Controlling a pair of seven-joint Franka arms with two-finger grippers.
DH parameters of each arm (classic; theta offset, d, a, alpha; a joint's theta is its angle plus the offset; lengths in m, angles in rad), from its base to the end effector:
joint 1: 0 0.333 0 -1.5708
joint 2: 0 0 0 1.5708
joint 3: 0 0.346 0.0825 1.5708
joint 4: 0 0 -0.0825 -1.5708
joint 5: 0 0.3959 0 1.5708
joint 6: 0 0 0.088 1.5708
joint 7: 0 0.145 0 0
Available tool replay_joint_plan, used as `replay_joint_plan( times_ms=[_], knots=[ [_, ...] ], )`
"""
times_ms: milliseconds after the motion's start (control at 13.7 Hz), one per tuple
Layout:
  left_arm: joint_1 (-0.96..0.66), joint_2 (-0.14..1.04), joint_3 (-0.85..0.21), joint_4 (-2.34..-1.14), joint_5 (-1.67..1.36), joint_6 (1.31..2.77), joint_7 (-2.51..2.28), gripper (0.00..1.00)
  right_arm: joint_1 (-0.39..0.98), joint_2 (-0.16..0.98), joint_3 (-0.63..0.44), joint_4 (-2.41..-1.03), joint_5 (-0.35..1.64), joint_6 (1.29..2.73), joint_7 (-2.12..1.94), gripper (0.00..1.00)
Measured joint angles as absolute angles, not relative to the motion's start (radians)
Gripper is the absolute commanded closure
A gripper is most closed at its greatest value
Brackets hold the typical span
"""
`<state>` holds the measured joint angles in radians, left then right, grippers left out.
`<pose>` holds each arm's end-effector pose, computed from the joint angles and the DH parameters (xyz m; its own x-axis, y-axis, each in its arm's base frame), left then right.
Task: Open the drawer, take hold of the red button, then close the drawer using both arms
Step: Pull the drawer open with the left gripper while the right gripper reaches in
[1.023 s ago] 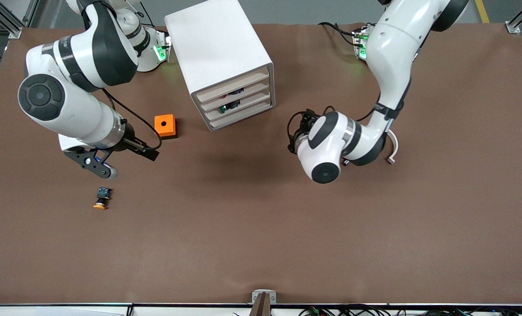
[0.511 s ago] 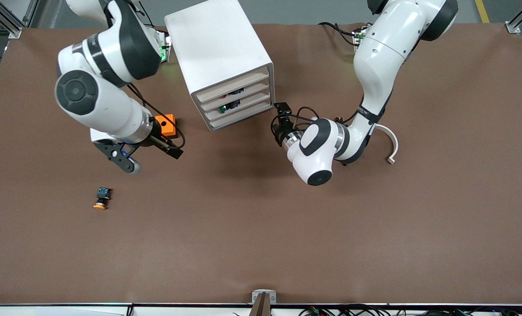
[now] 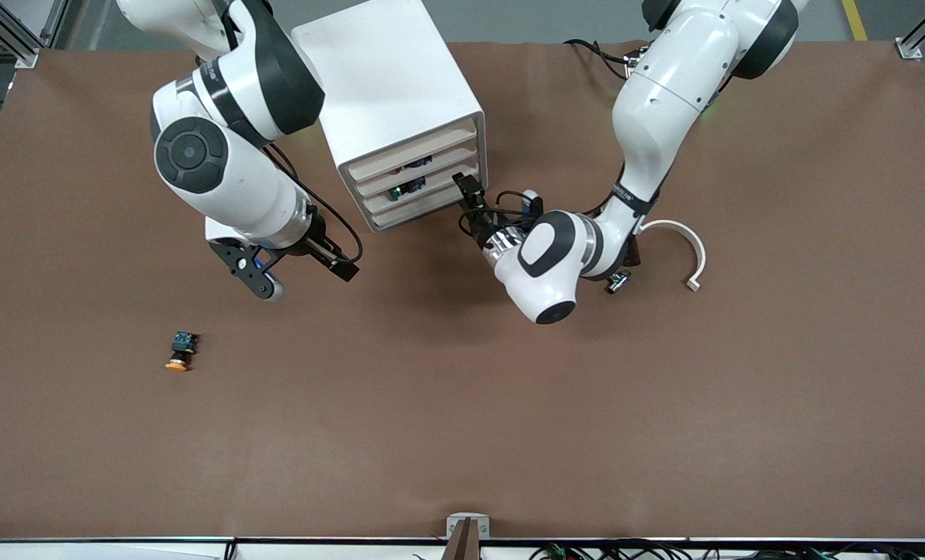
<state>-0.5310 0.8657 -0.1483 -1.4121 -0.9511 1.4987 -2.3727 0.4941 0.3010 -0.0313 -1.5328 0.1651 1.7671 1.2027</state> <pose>0.4644 -0.5080 0.2015 -0.4595 0.8882 0.0027 0.2671 0.1411 -0.9533 0.5837 0.3166 0.4667 0.7031 -0.6919 -0.1643 -0.7001 -0.7140 0.0104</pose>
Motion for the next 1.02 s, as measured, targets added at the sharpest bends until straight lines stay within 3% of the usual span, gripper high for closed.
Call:
replay_joint_plan(
  times_ms=[292,584,877,1023],
  knots=[
    [-0.562,0.887,-0.150,-1.412,-1.014,1.499,-2.396,0.42,0.500,0.302,-0.031,-1.533,0.185,1.782,1.237,0.00],
    [-0.598,0.887,-0.150,-1.411,-1.015,1.499,-2.422,0.72,0.518,0.305,-0.031,-1.533,0.193,1.798,1.274,0.00],
    [-0.610,0.892,-0.150,-1.412,-1.015,1.498,-2.436,0.95,0.531,0.308,-0.031,-1.532,0.195,1.838,1.320,0.00],
    [-0.612,0.894,-0.151,-1.409,-1.019,1.494,-2.433,1.00,0.535,0.309,-0.031,-1.532,0.195,1.862,1.338,0.00]
  ],
)
